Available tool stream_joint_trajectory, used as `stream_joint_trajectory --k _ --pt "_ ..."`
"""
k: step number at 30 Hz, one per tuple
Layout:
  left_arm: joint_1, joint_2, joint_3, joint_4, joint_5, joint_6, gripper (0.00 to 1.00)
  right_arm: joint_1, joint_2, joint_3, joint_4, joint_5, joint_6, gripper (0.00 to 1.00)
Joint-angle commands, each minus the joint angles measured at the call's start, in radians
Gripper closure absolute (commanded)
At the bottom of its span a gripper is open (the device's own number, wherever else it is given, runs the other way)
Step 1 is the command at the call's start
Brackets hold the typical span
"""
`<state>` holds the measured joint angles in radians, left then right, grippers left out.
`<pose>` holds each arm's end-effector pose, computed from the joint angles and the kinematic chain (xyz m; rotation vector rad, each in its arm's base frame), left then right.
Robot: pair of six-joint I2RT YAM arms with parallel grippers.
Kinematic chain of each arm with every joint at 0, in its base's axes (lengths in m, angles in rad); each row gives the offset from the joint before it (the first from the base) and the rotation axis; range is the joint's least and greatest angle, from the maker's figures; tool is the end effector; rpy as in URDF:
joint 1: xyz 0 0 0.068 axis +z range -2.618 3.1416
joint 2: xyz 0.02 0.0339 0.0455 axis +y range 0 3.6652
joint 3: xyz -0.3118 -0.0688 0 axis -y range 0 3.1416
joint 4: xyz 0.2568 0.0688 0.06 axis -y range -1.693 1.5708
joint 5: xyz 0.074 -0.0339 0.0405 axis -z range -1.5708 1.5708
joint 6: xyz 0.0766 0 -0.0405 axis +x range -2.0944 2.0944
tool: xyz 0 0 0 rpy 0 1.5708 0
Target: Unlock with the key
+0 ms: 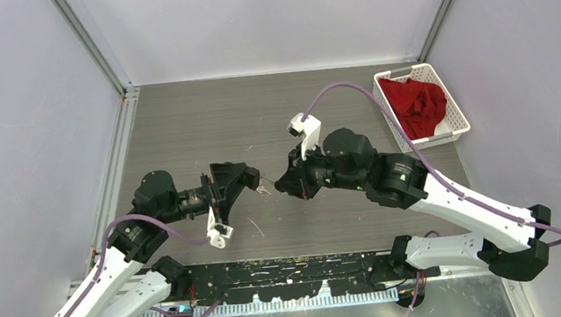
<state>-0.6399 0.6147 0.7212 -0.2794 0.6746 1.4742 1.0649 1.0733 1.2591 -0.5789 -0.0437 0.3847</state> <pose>0.0886 -0.1256 0.3573 1.6619 0.3840 0.0326 0.1190 0.2217 0.4363 -0.7293 1.9691 0.9641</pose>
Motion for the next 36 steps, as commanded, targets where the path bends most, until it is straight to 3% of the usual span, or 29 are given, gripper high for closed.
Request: stream_joint_trajectory --k 1,36 --pt "0.009 0.001 0.037 0.035 -0.039 0.006 1.00 -0.015 -0.064 0.054 -0.027 0.072 0.021 0.99" --pt "0.010 0.017 0.067 0.070 -0.006 -0.050 1.00 -0.015 0.033 -0.046 0.128 0.015 -0.011 0.99"
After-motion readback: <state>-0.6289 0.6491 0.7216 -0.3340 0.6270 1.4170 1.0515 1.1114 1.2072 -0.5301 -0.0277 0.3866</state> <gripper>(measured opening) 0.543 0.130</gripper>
